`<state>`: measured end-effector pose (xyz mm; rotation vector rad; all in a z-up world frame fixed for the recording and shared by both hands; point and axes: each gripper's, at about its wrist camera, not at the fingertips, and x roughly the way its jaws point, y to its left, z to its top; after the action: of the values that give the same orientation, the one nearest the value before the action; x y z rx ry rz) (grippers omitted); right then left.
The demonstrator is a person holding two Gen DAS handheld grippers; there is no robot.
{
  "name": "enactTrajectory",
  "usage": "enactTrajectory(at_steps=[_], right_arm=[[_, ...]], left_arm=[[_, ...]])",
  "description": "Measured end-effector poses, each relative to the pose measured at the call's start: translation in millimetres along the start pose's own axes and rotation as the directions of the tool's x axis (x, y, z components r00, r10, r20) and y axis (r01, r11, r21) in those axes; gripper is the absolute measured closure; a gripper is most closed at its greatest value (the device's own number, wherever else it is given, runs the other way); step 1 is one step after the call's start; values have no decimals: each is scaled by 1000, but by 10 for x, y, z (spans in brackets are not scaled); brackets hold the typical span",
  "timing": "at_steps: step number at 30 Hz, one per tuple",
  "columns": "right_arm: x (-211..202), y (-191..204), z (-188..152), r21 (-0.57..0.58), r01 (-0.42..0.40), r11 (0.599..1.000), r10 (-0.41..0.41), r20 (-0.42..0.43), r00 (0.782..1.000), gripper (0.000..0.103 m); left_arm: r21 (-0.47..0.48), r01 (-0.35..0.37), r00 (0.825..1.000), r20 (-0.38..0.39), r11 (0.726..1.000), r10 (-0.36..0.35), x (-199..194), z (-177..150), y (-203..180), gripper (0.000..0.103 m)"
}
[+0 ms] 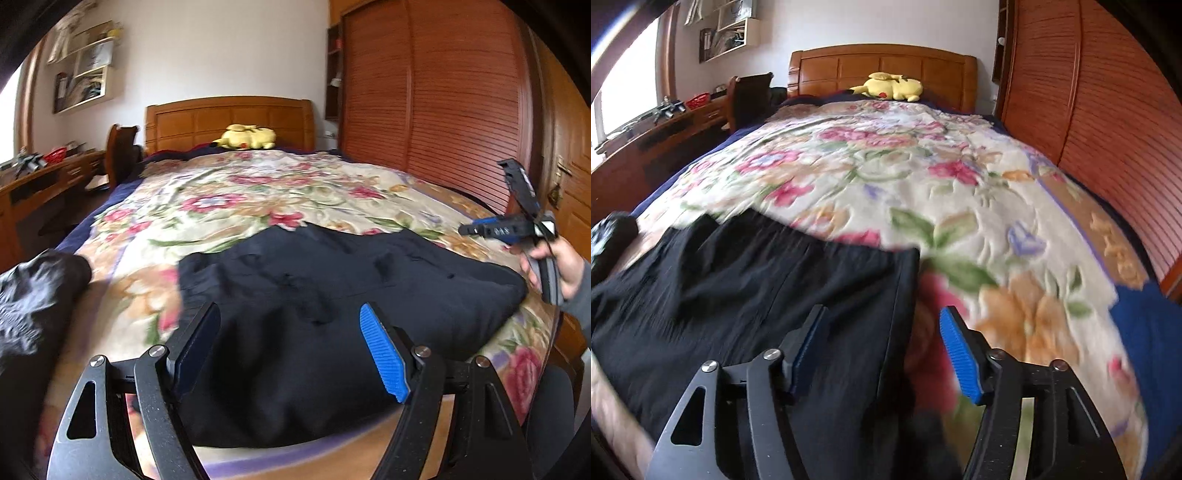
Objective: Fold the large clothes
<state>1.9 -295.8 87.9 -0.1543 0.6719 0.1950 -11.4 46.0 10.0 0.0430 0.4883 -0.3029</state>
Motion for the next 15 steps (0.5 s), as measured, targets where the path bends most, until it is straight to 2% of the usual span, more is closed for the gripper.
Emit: enactTrajectory(at_steps=[3,7,12,15], right_arm=[[-243,-20,-279,20,-11,1000,11,-4,1000,32],[-594,-92,-510,42,33,999,-34,30,999,32],[-905,-35,-654,94,49,994,-55,64,996,29],[-956,41,-700,101,44,994,-51,65,997,28]], left_arm=[[28,30,999,-14,999,-29,62,-2,-204,24],[42,61,998,-18,997,-60,90,2,-367,24],[51,95,995,-42,994,-93,178,-12,-496,24],[52,107,992,-72,993,-103,262,-27,-548,24]])
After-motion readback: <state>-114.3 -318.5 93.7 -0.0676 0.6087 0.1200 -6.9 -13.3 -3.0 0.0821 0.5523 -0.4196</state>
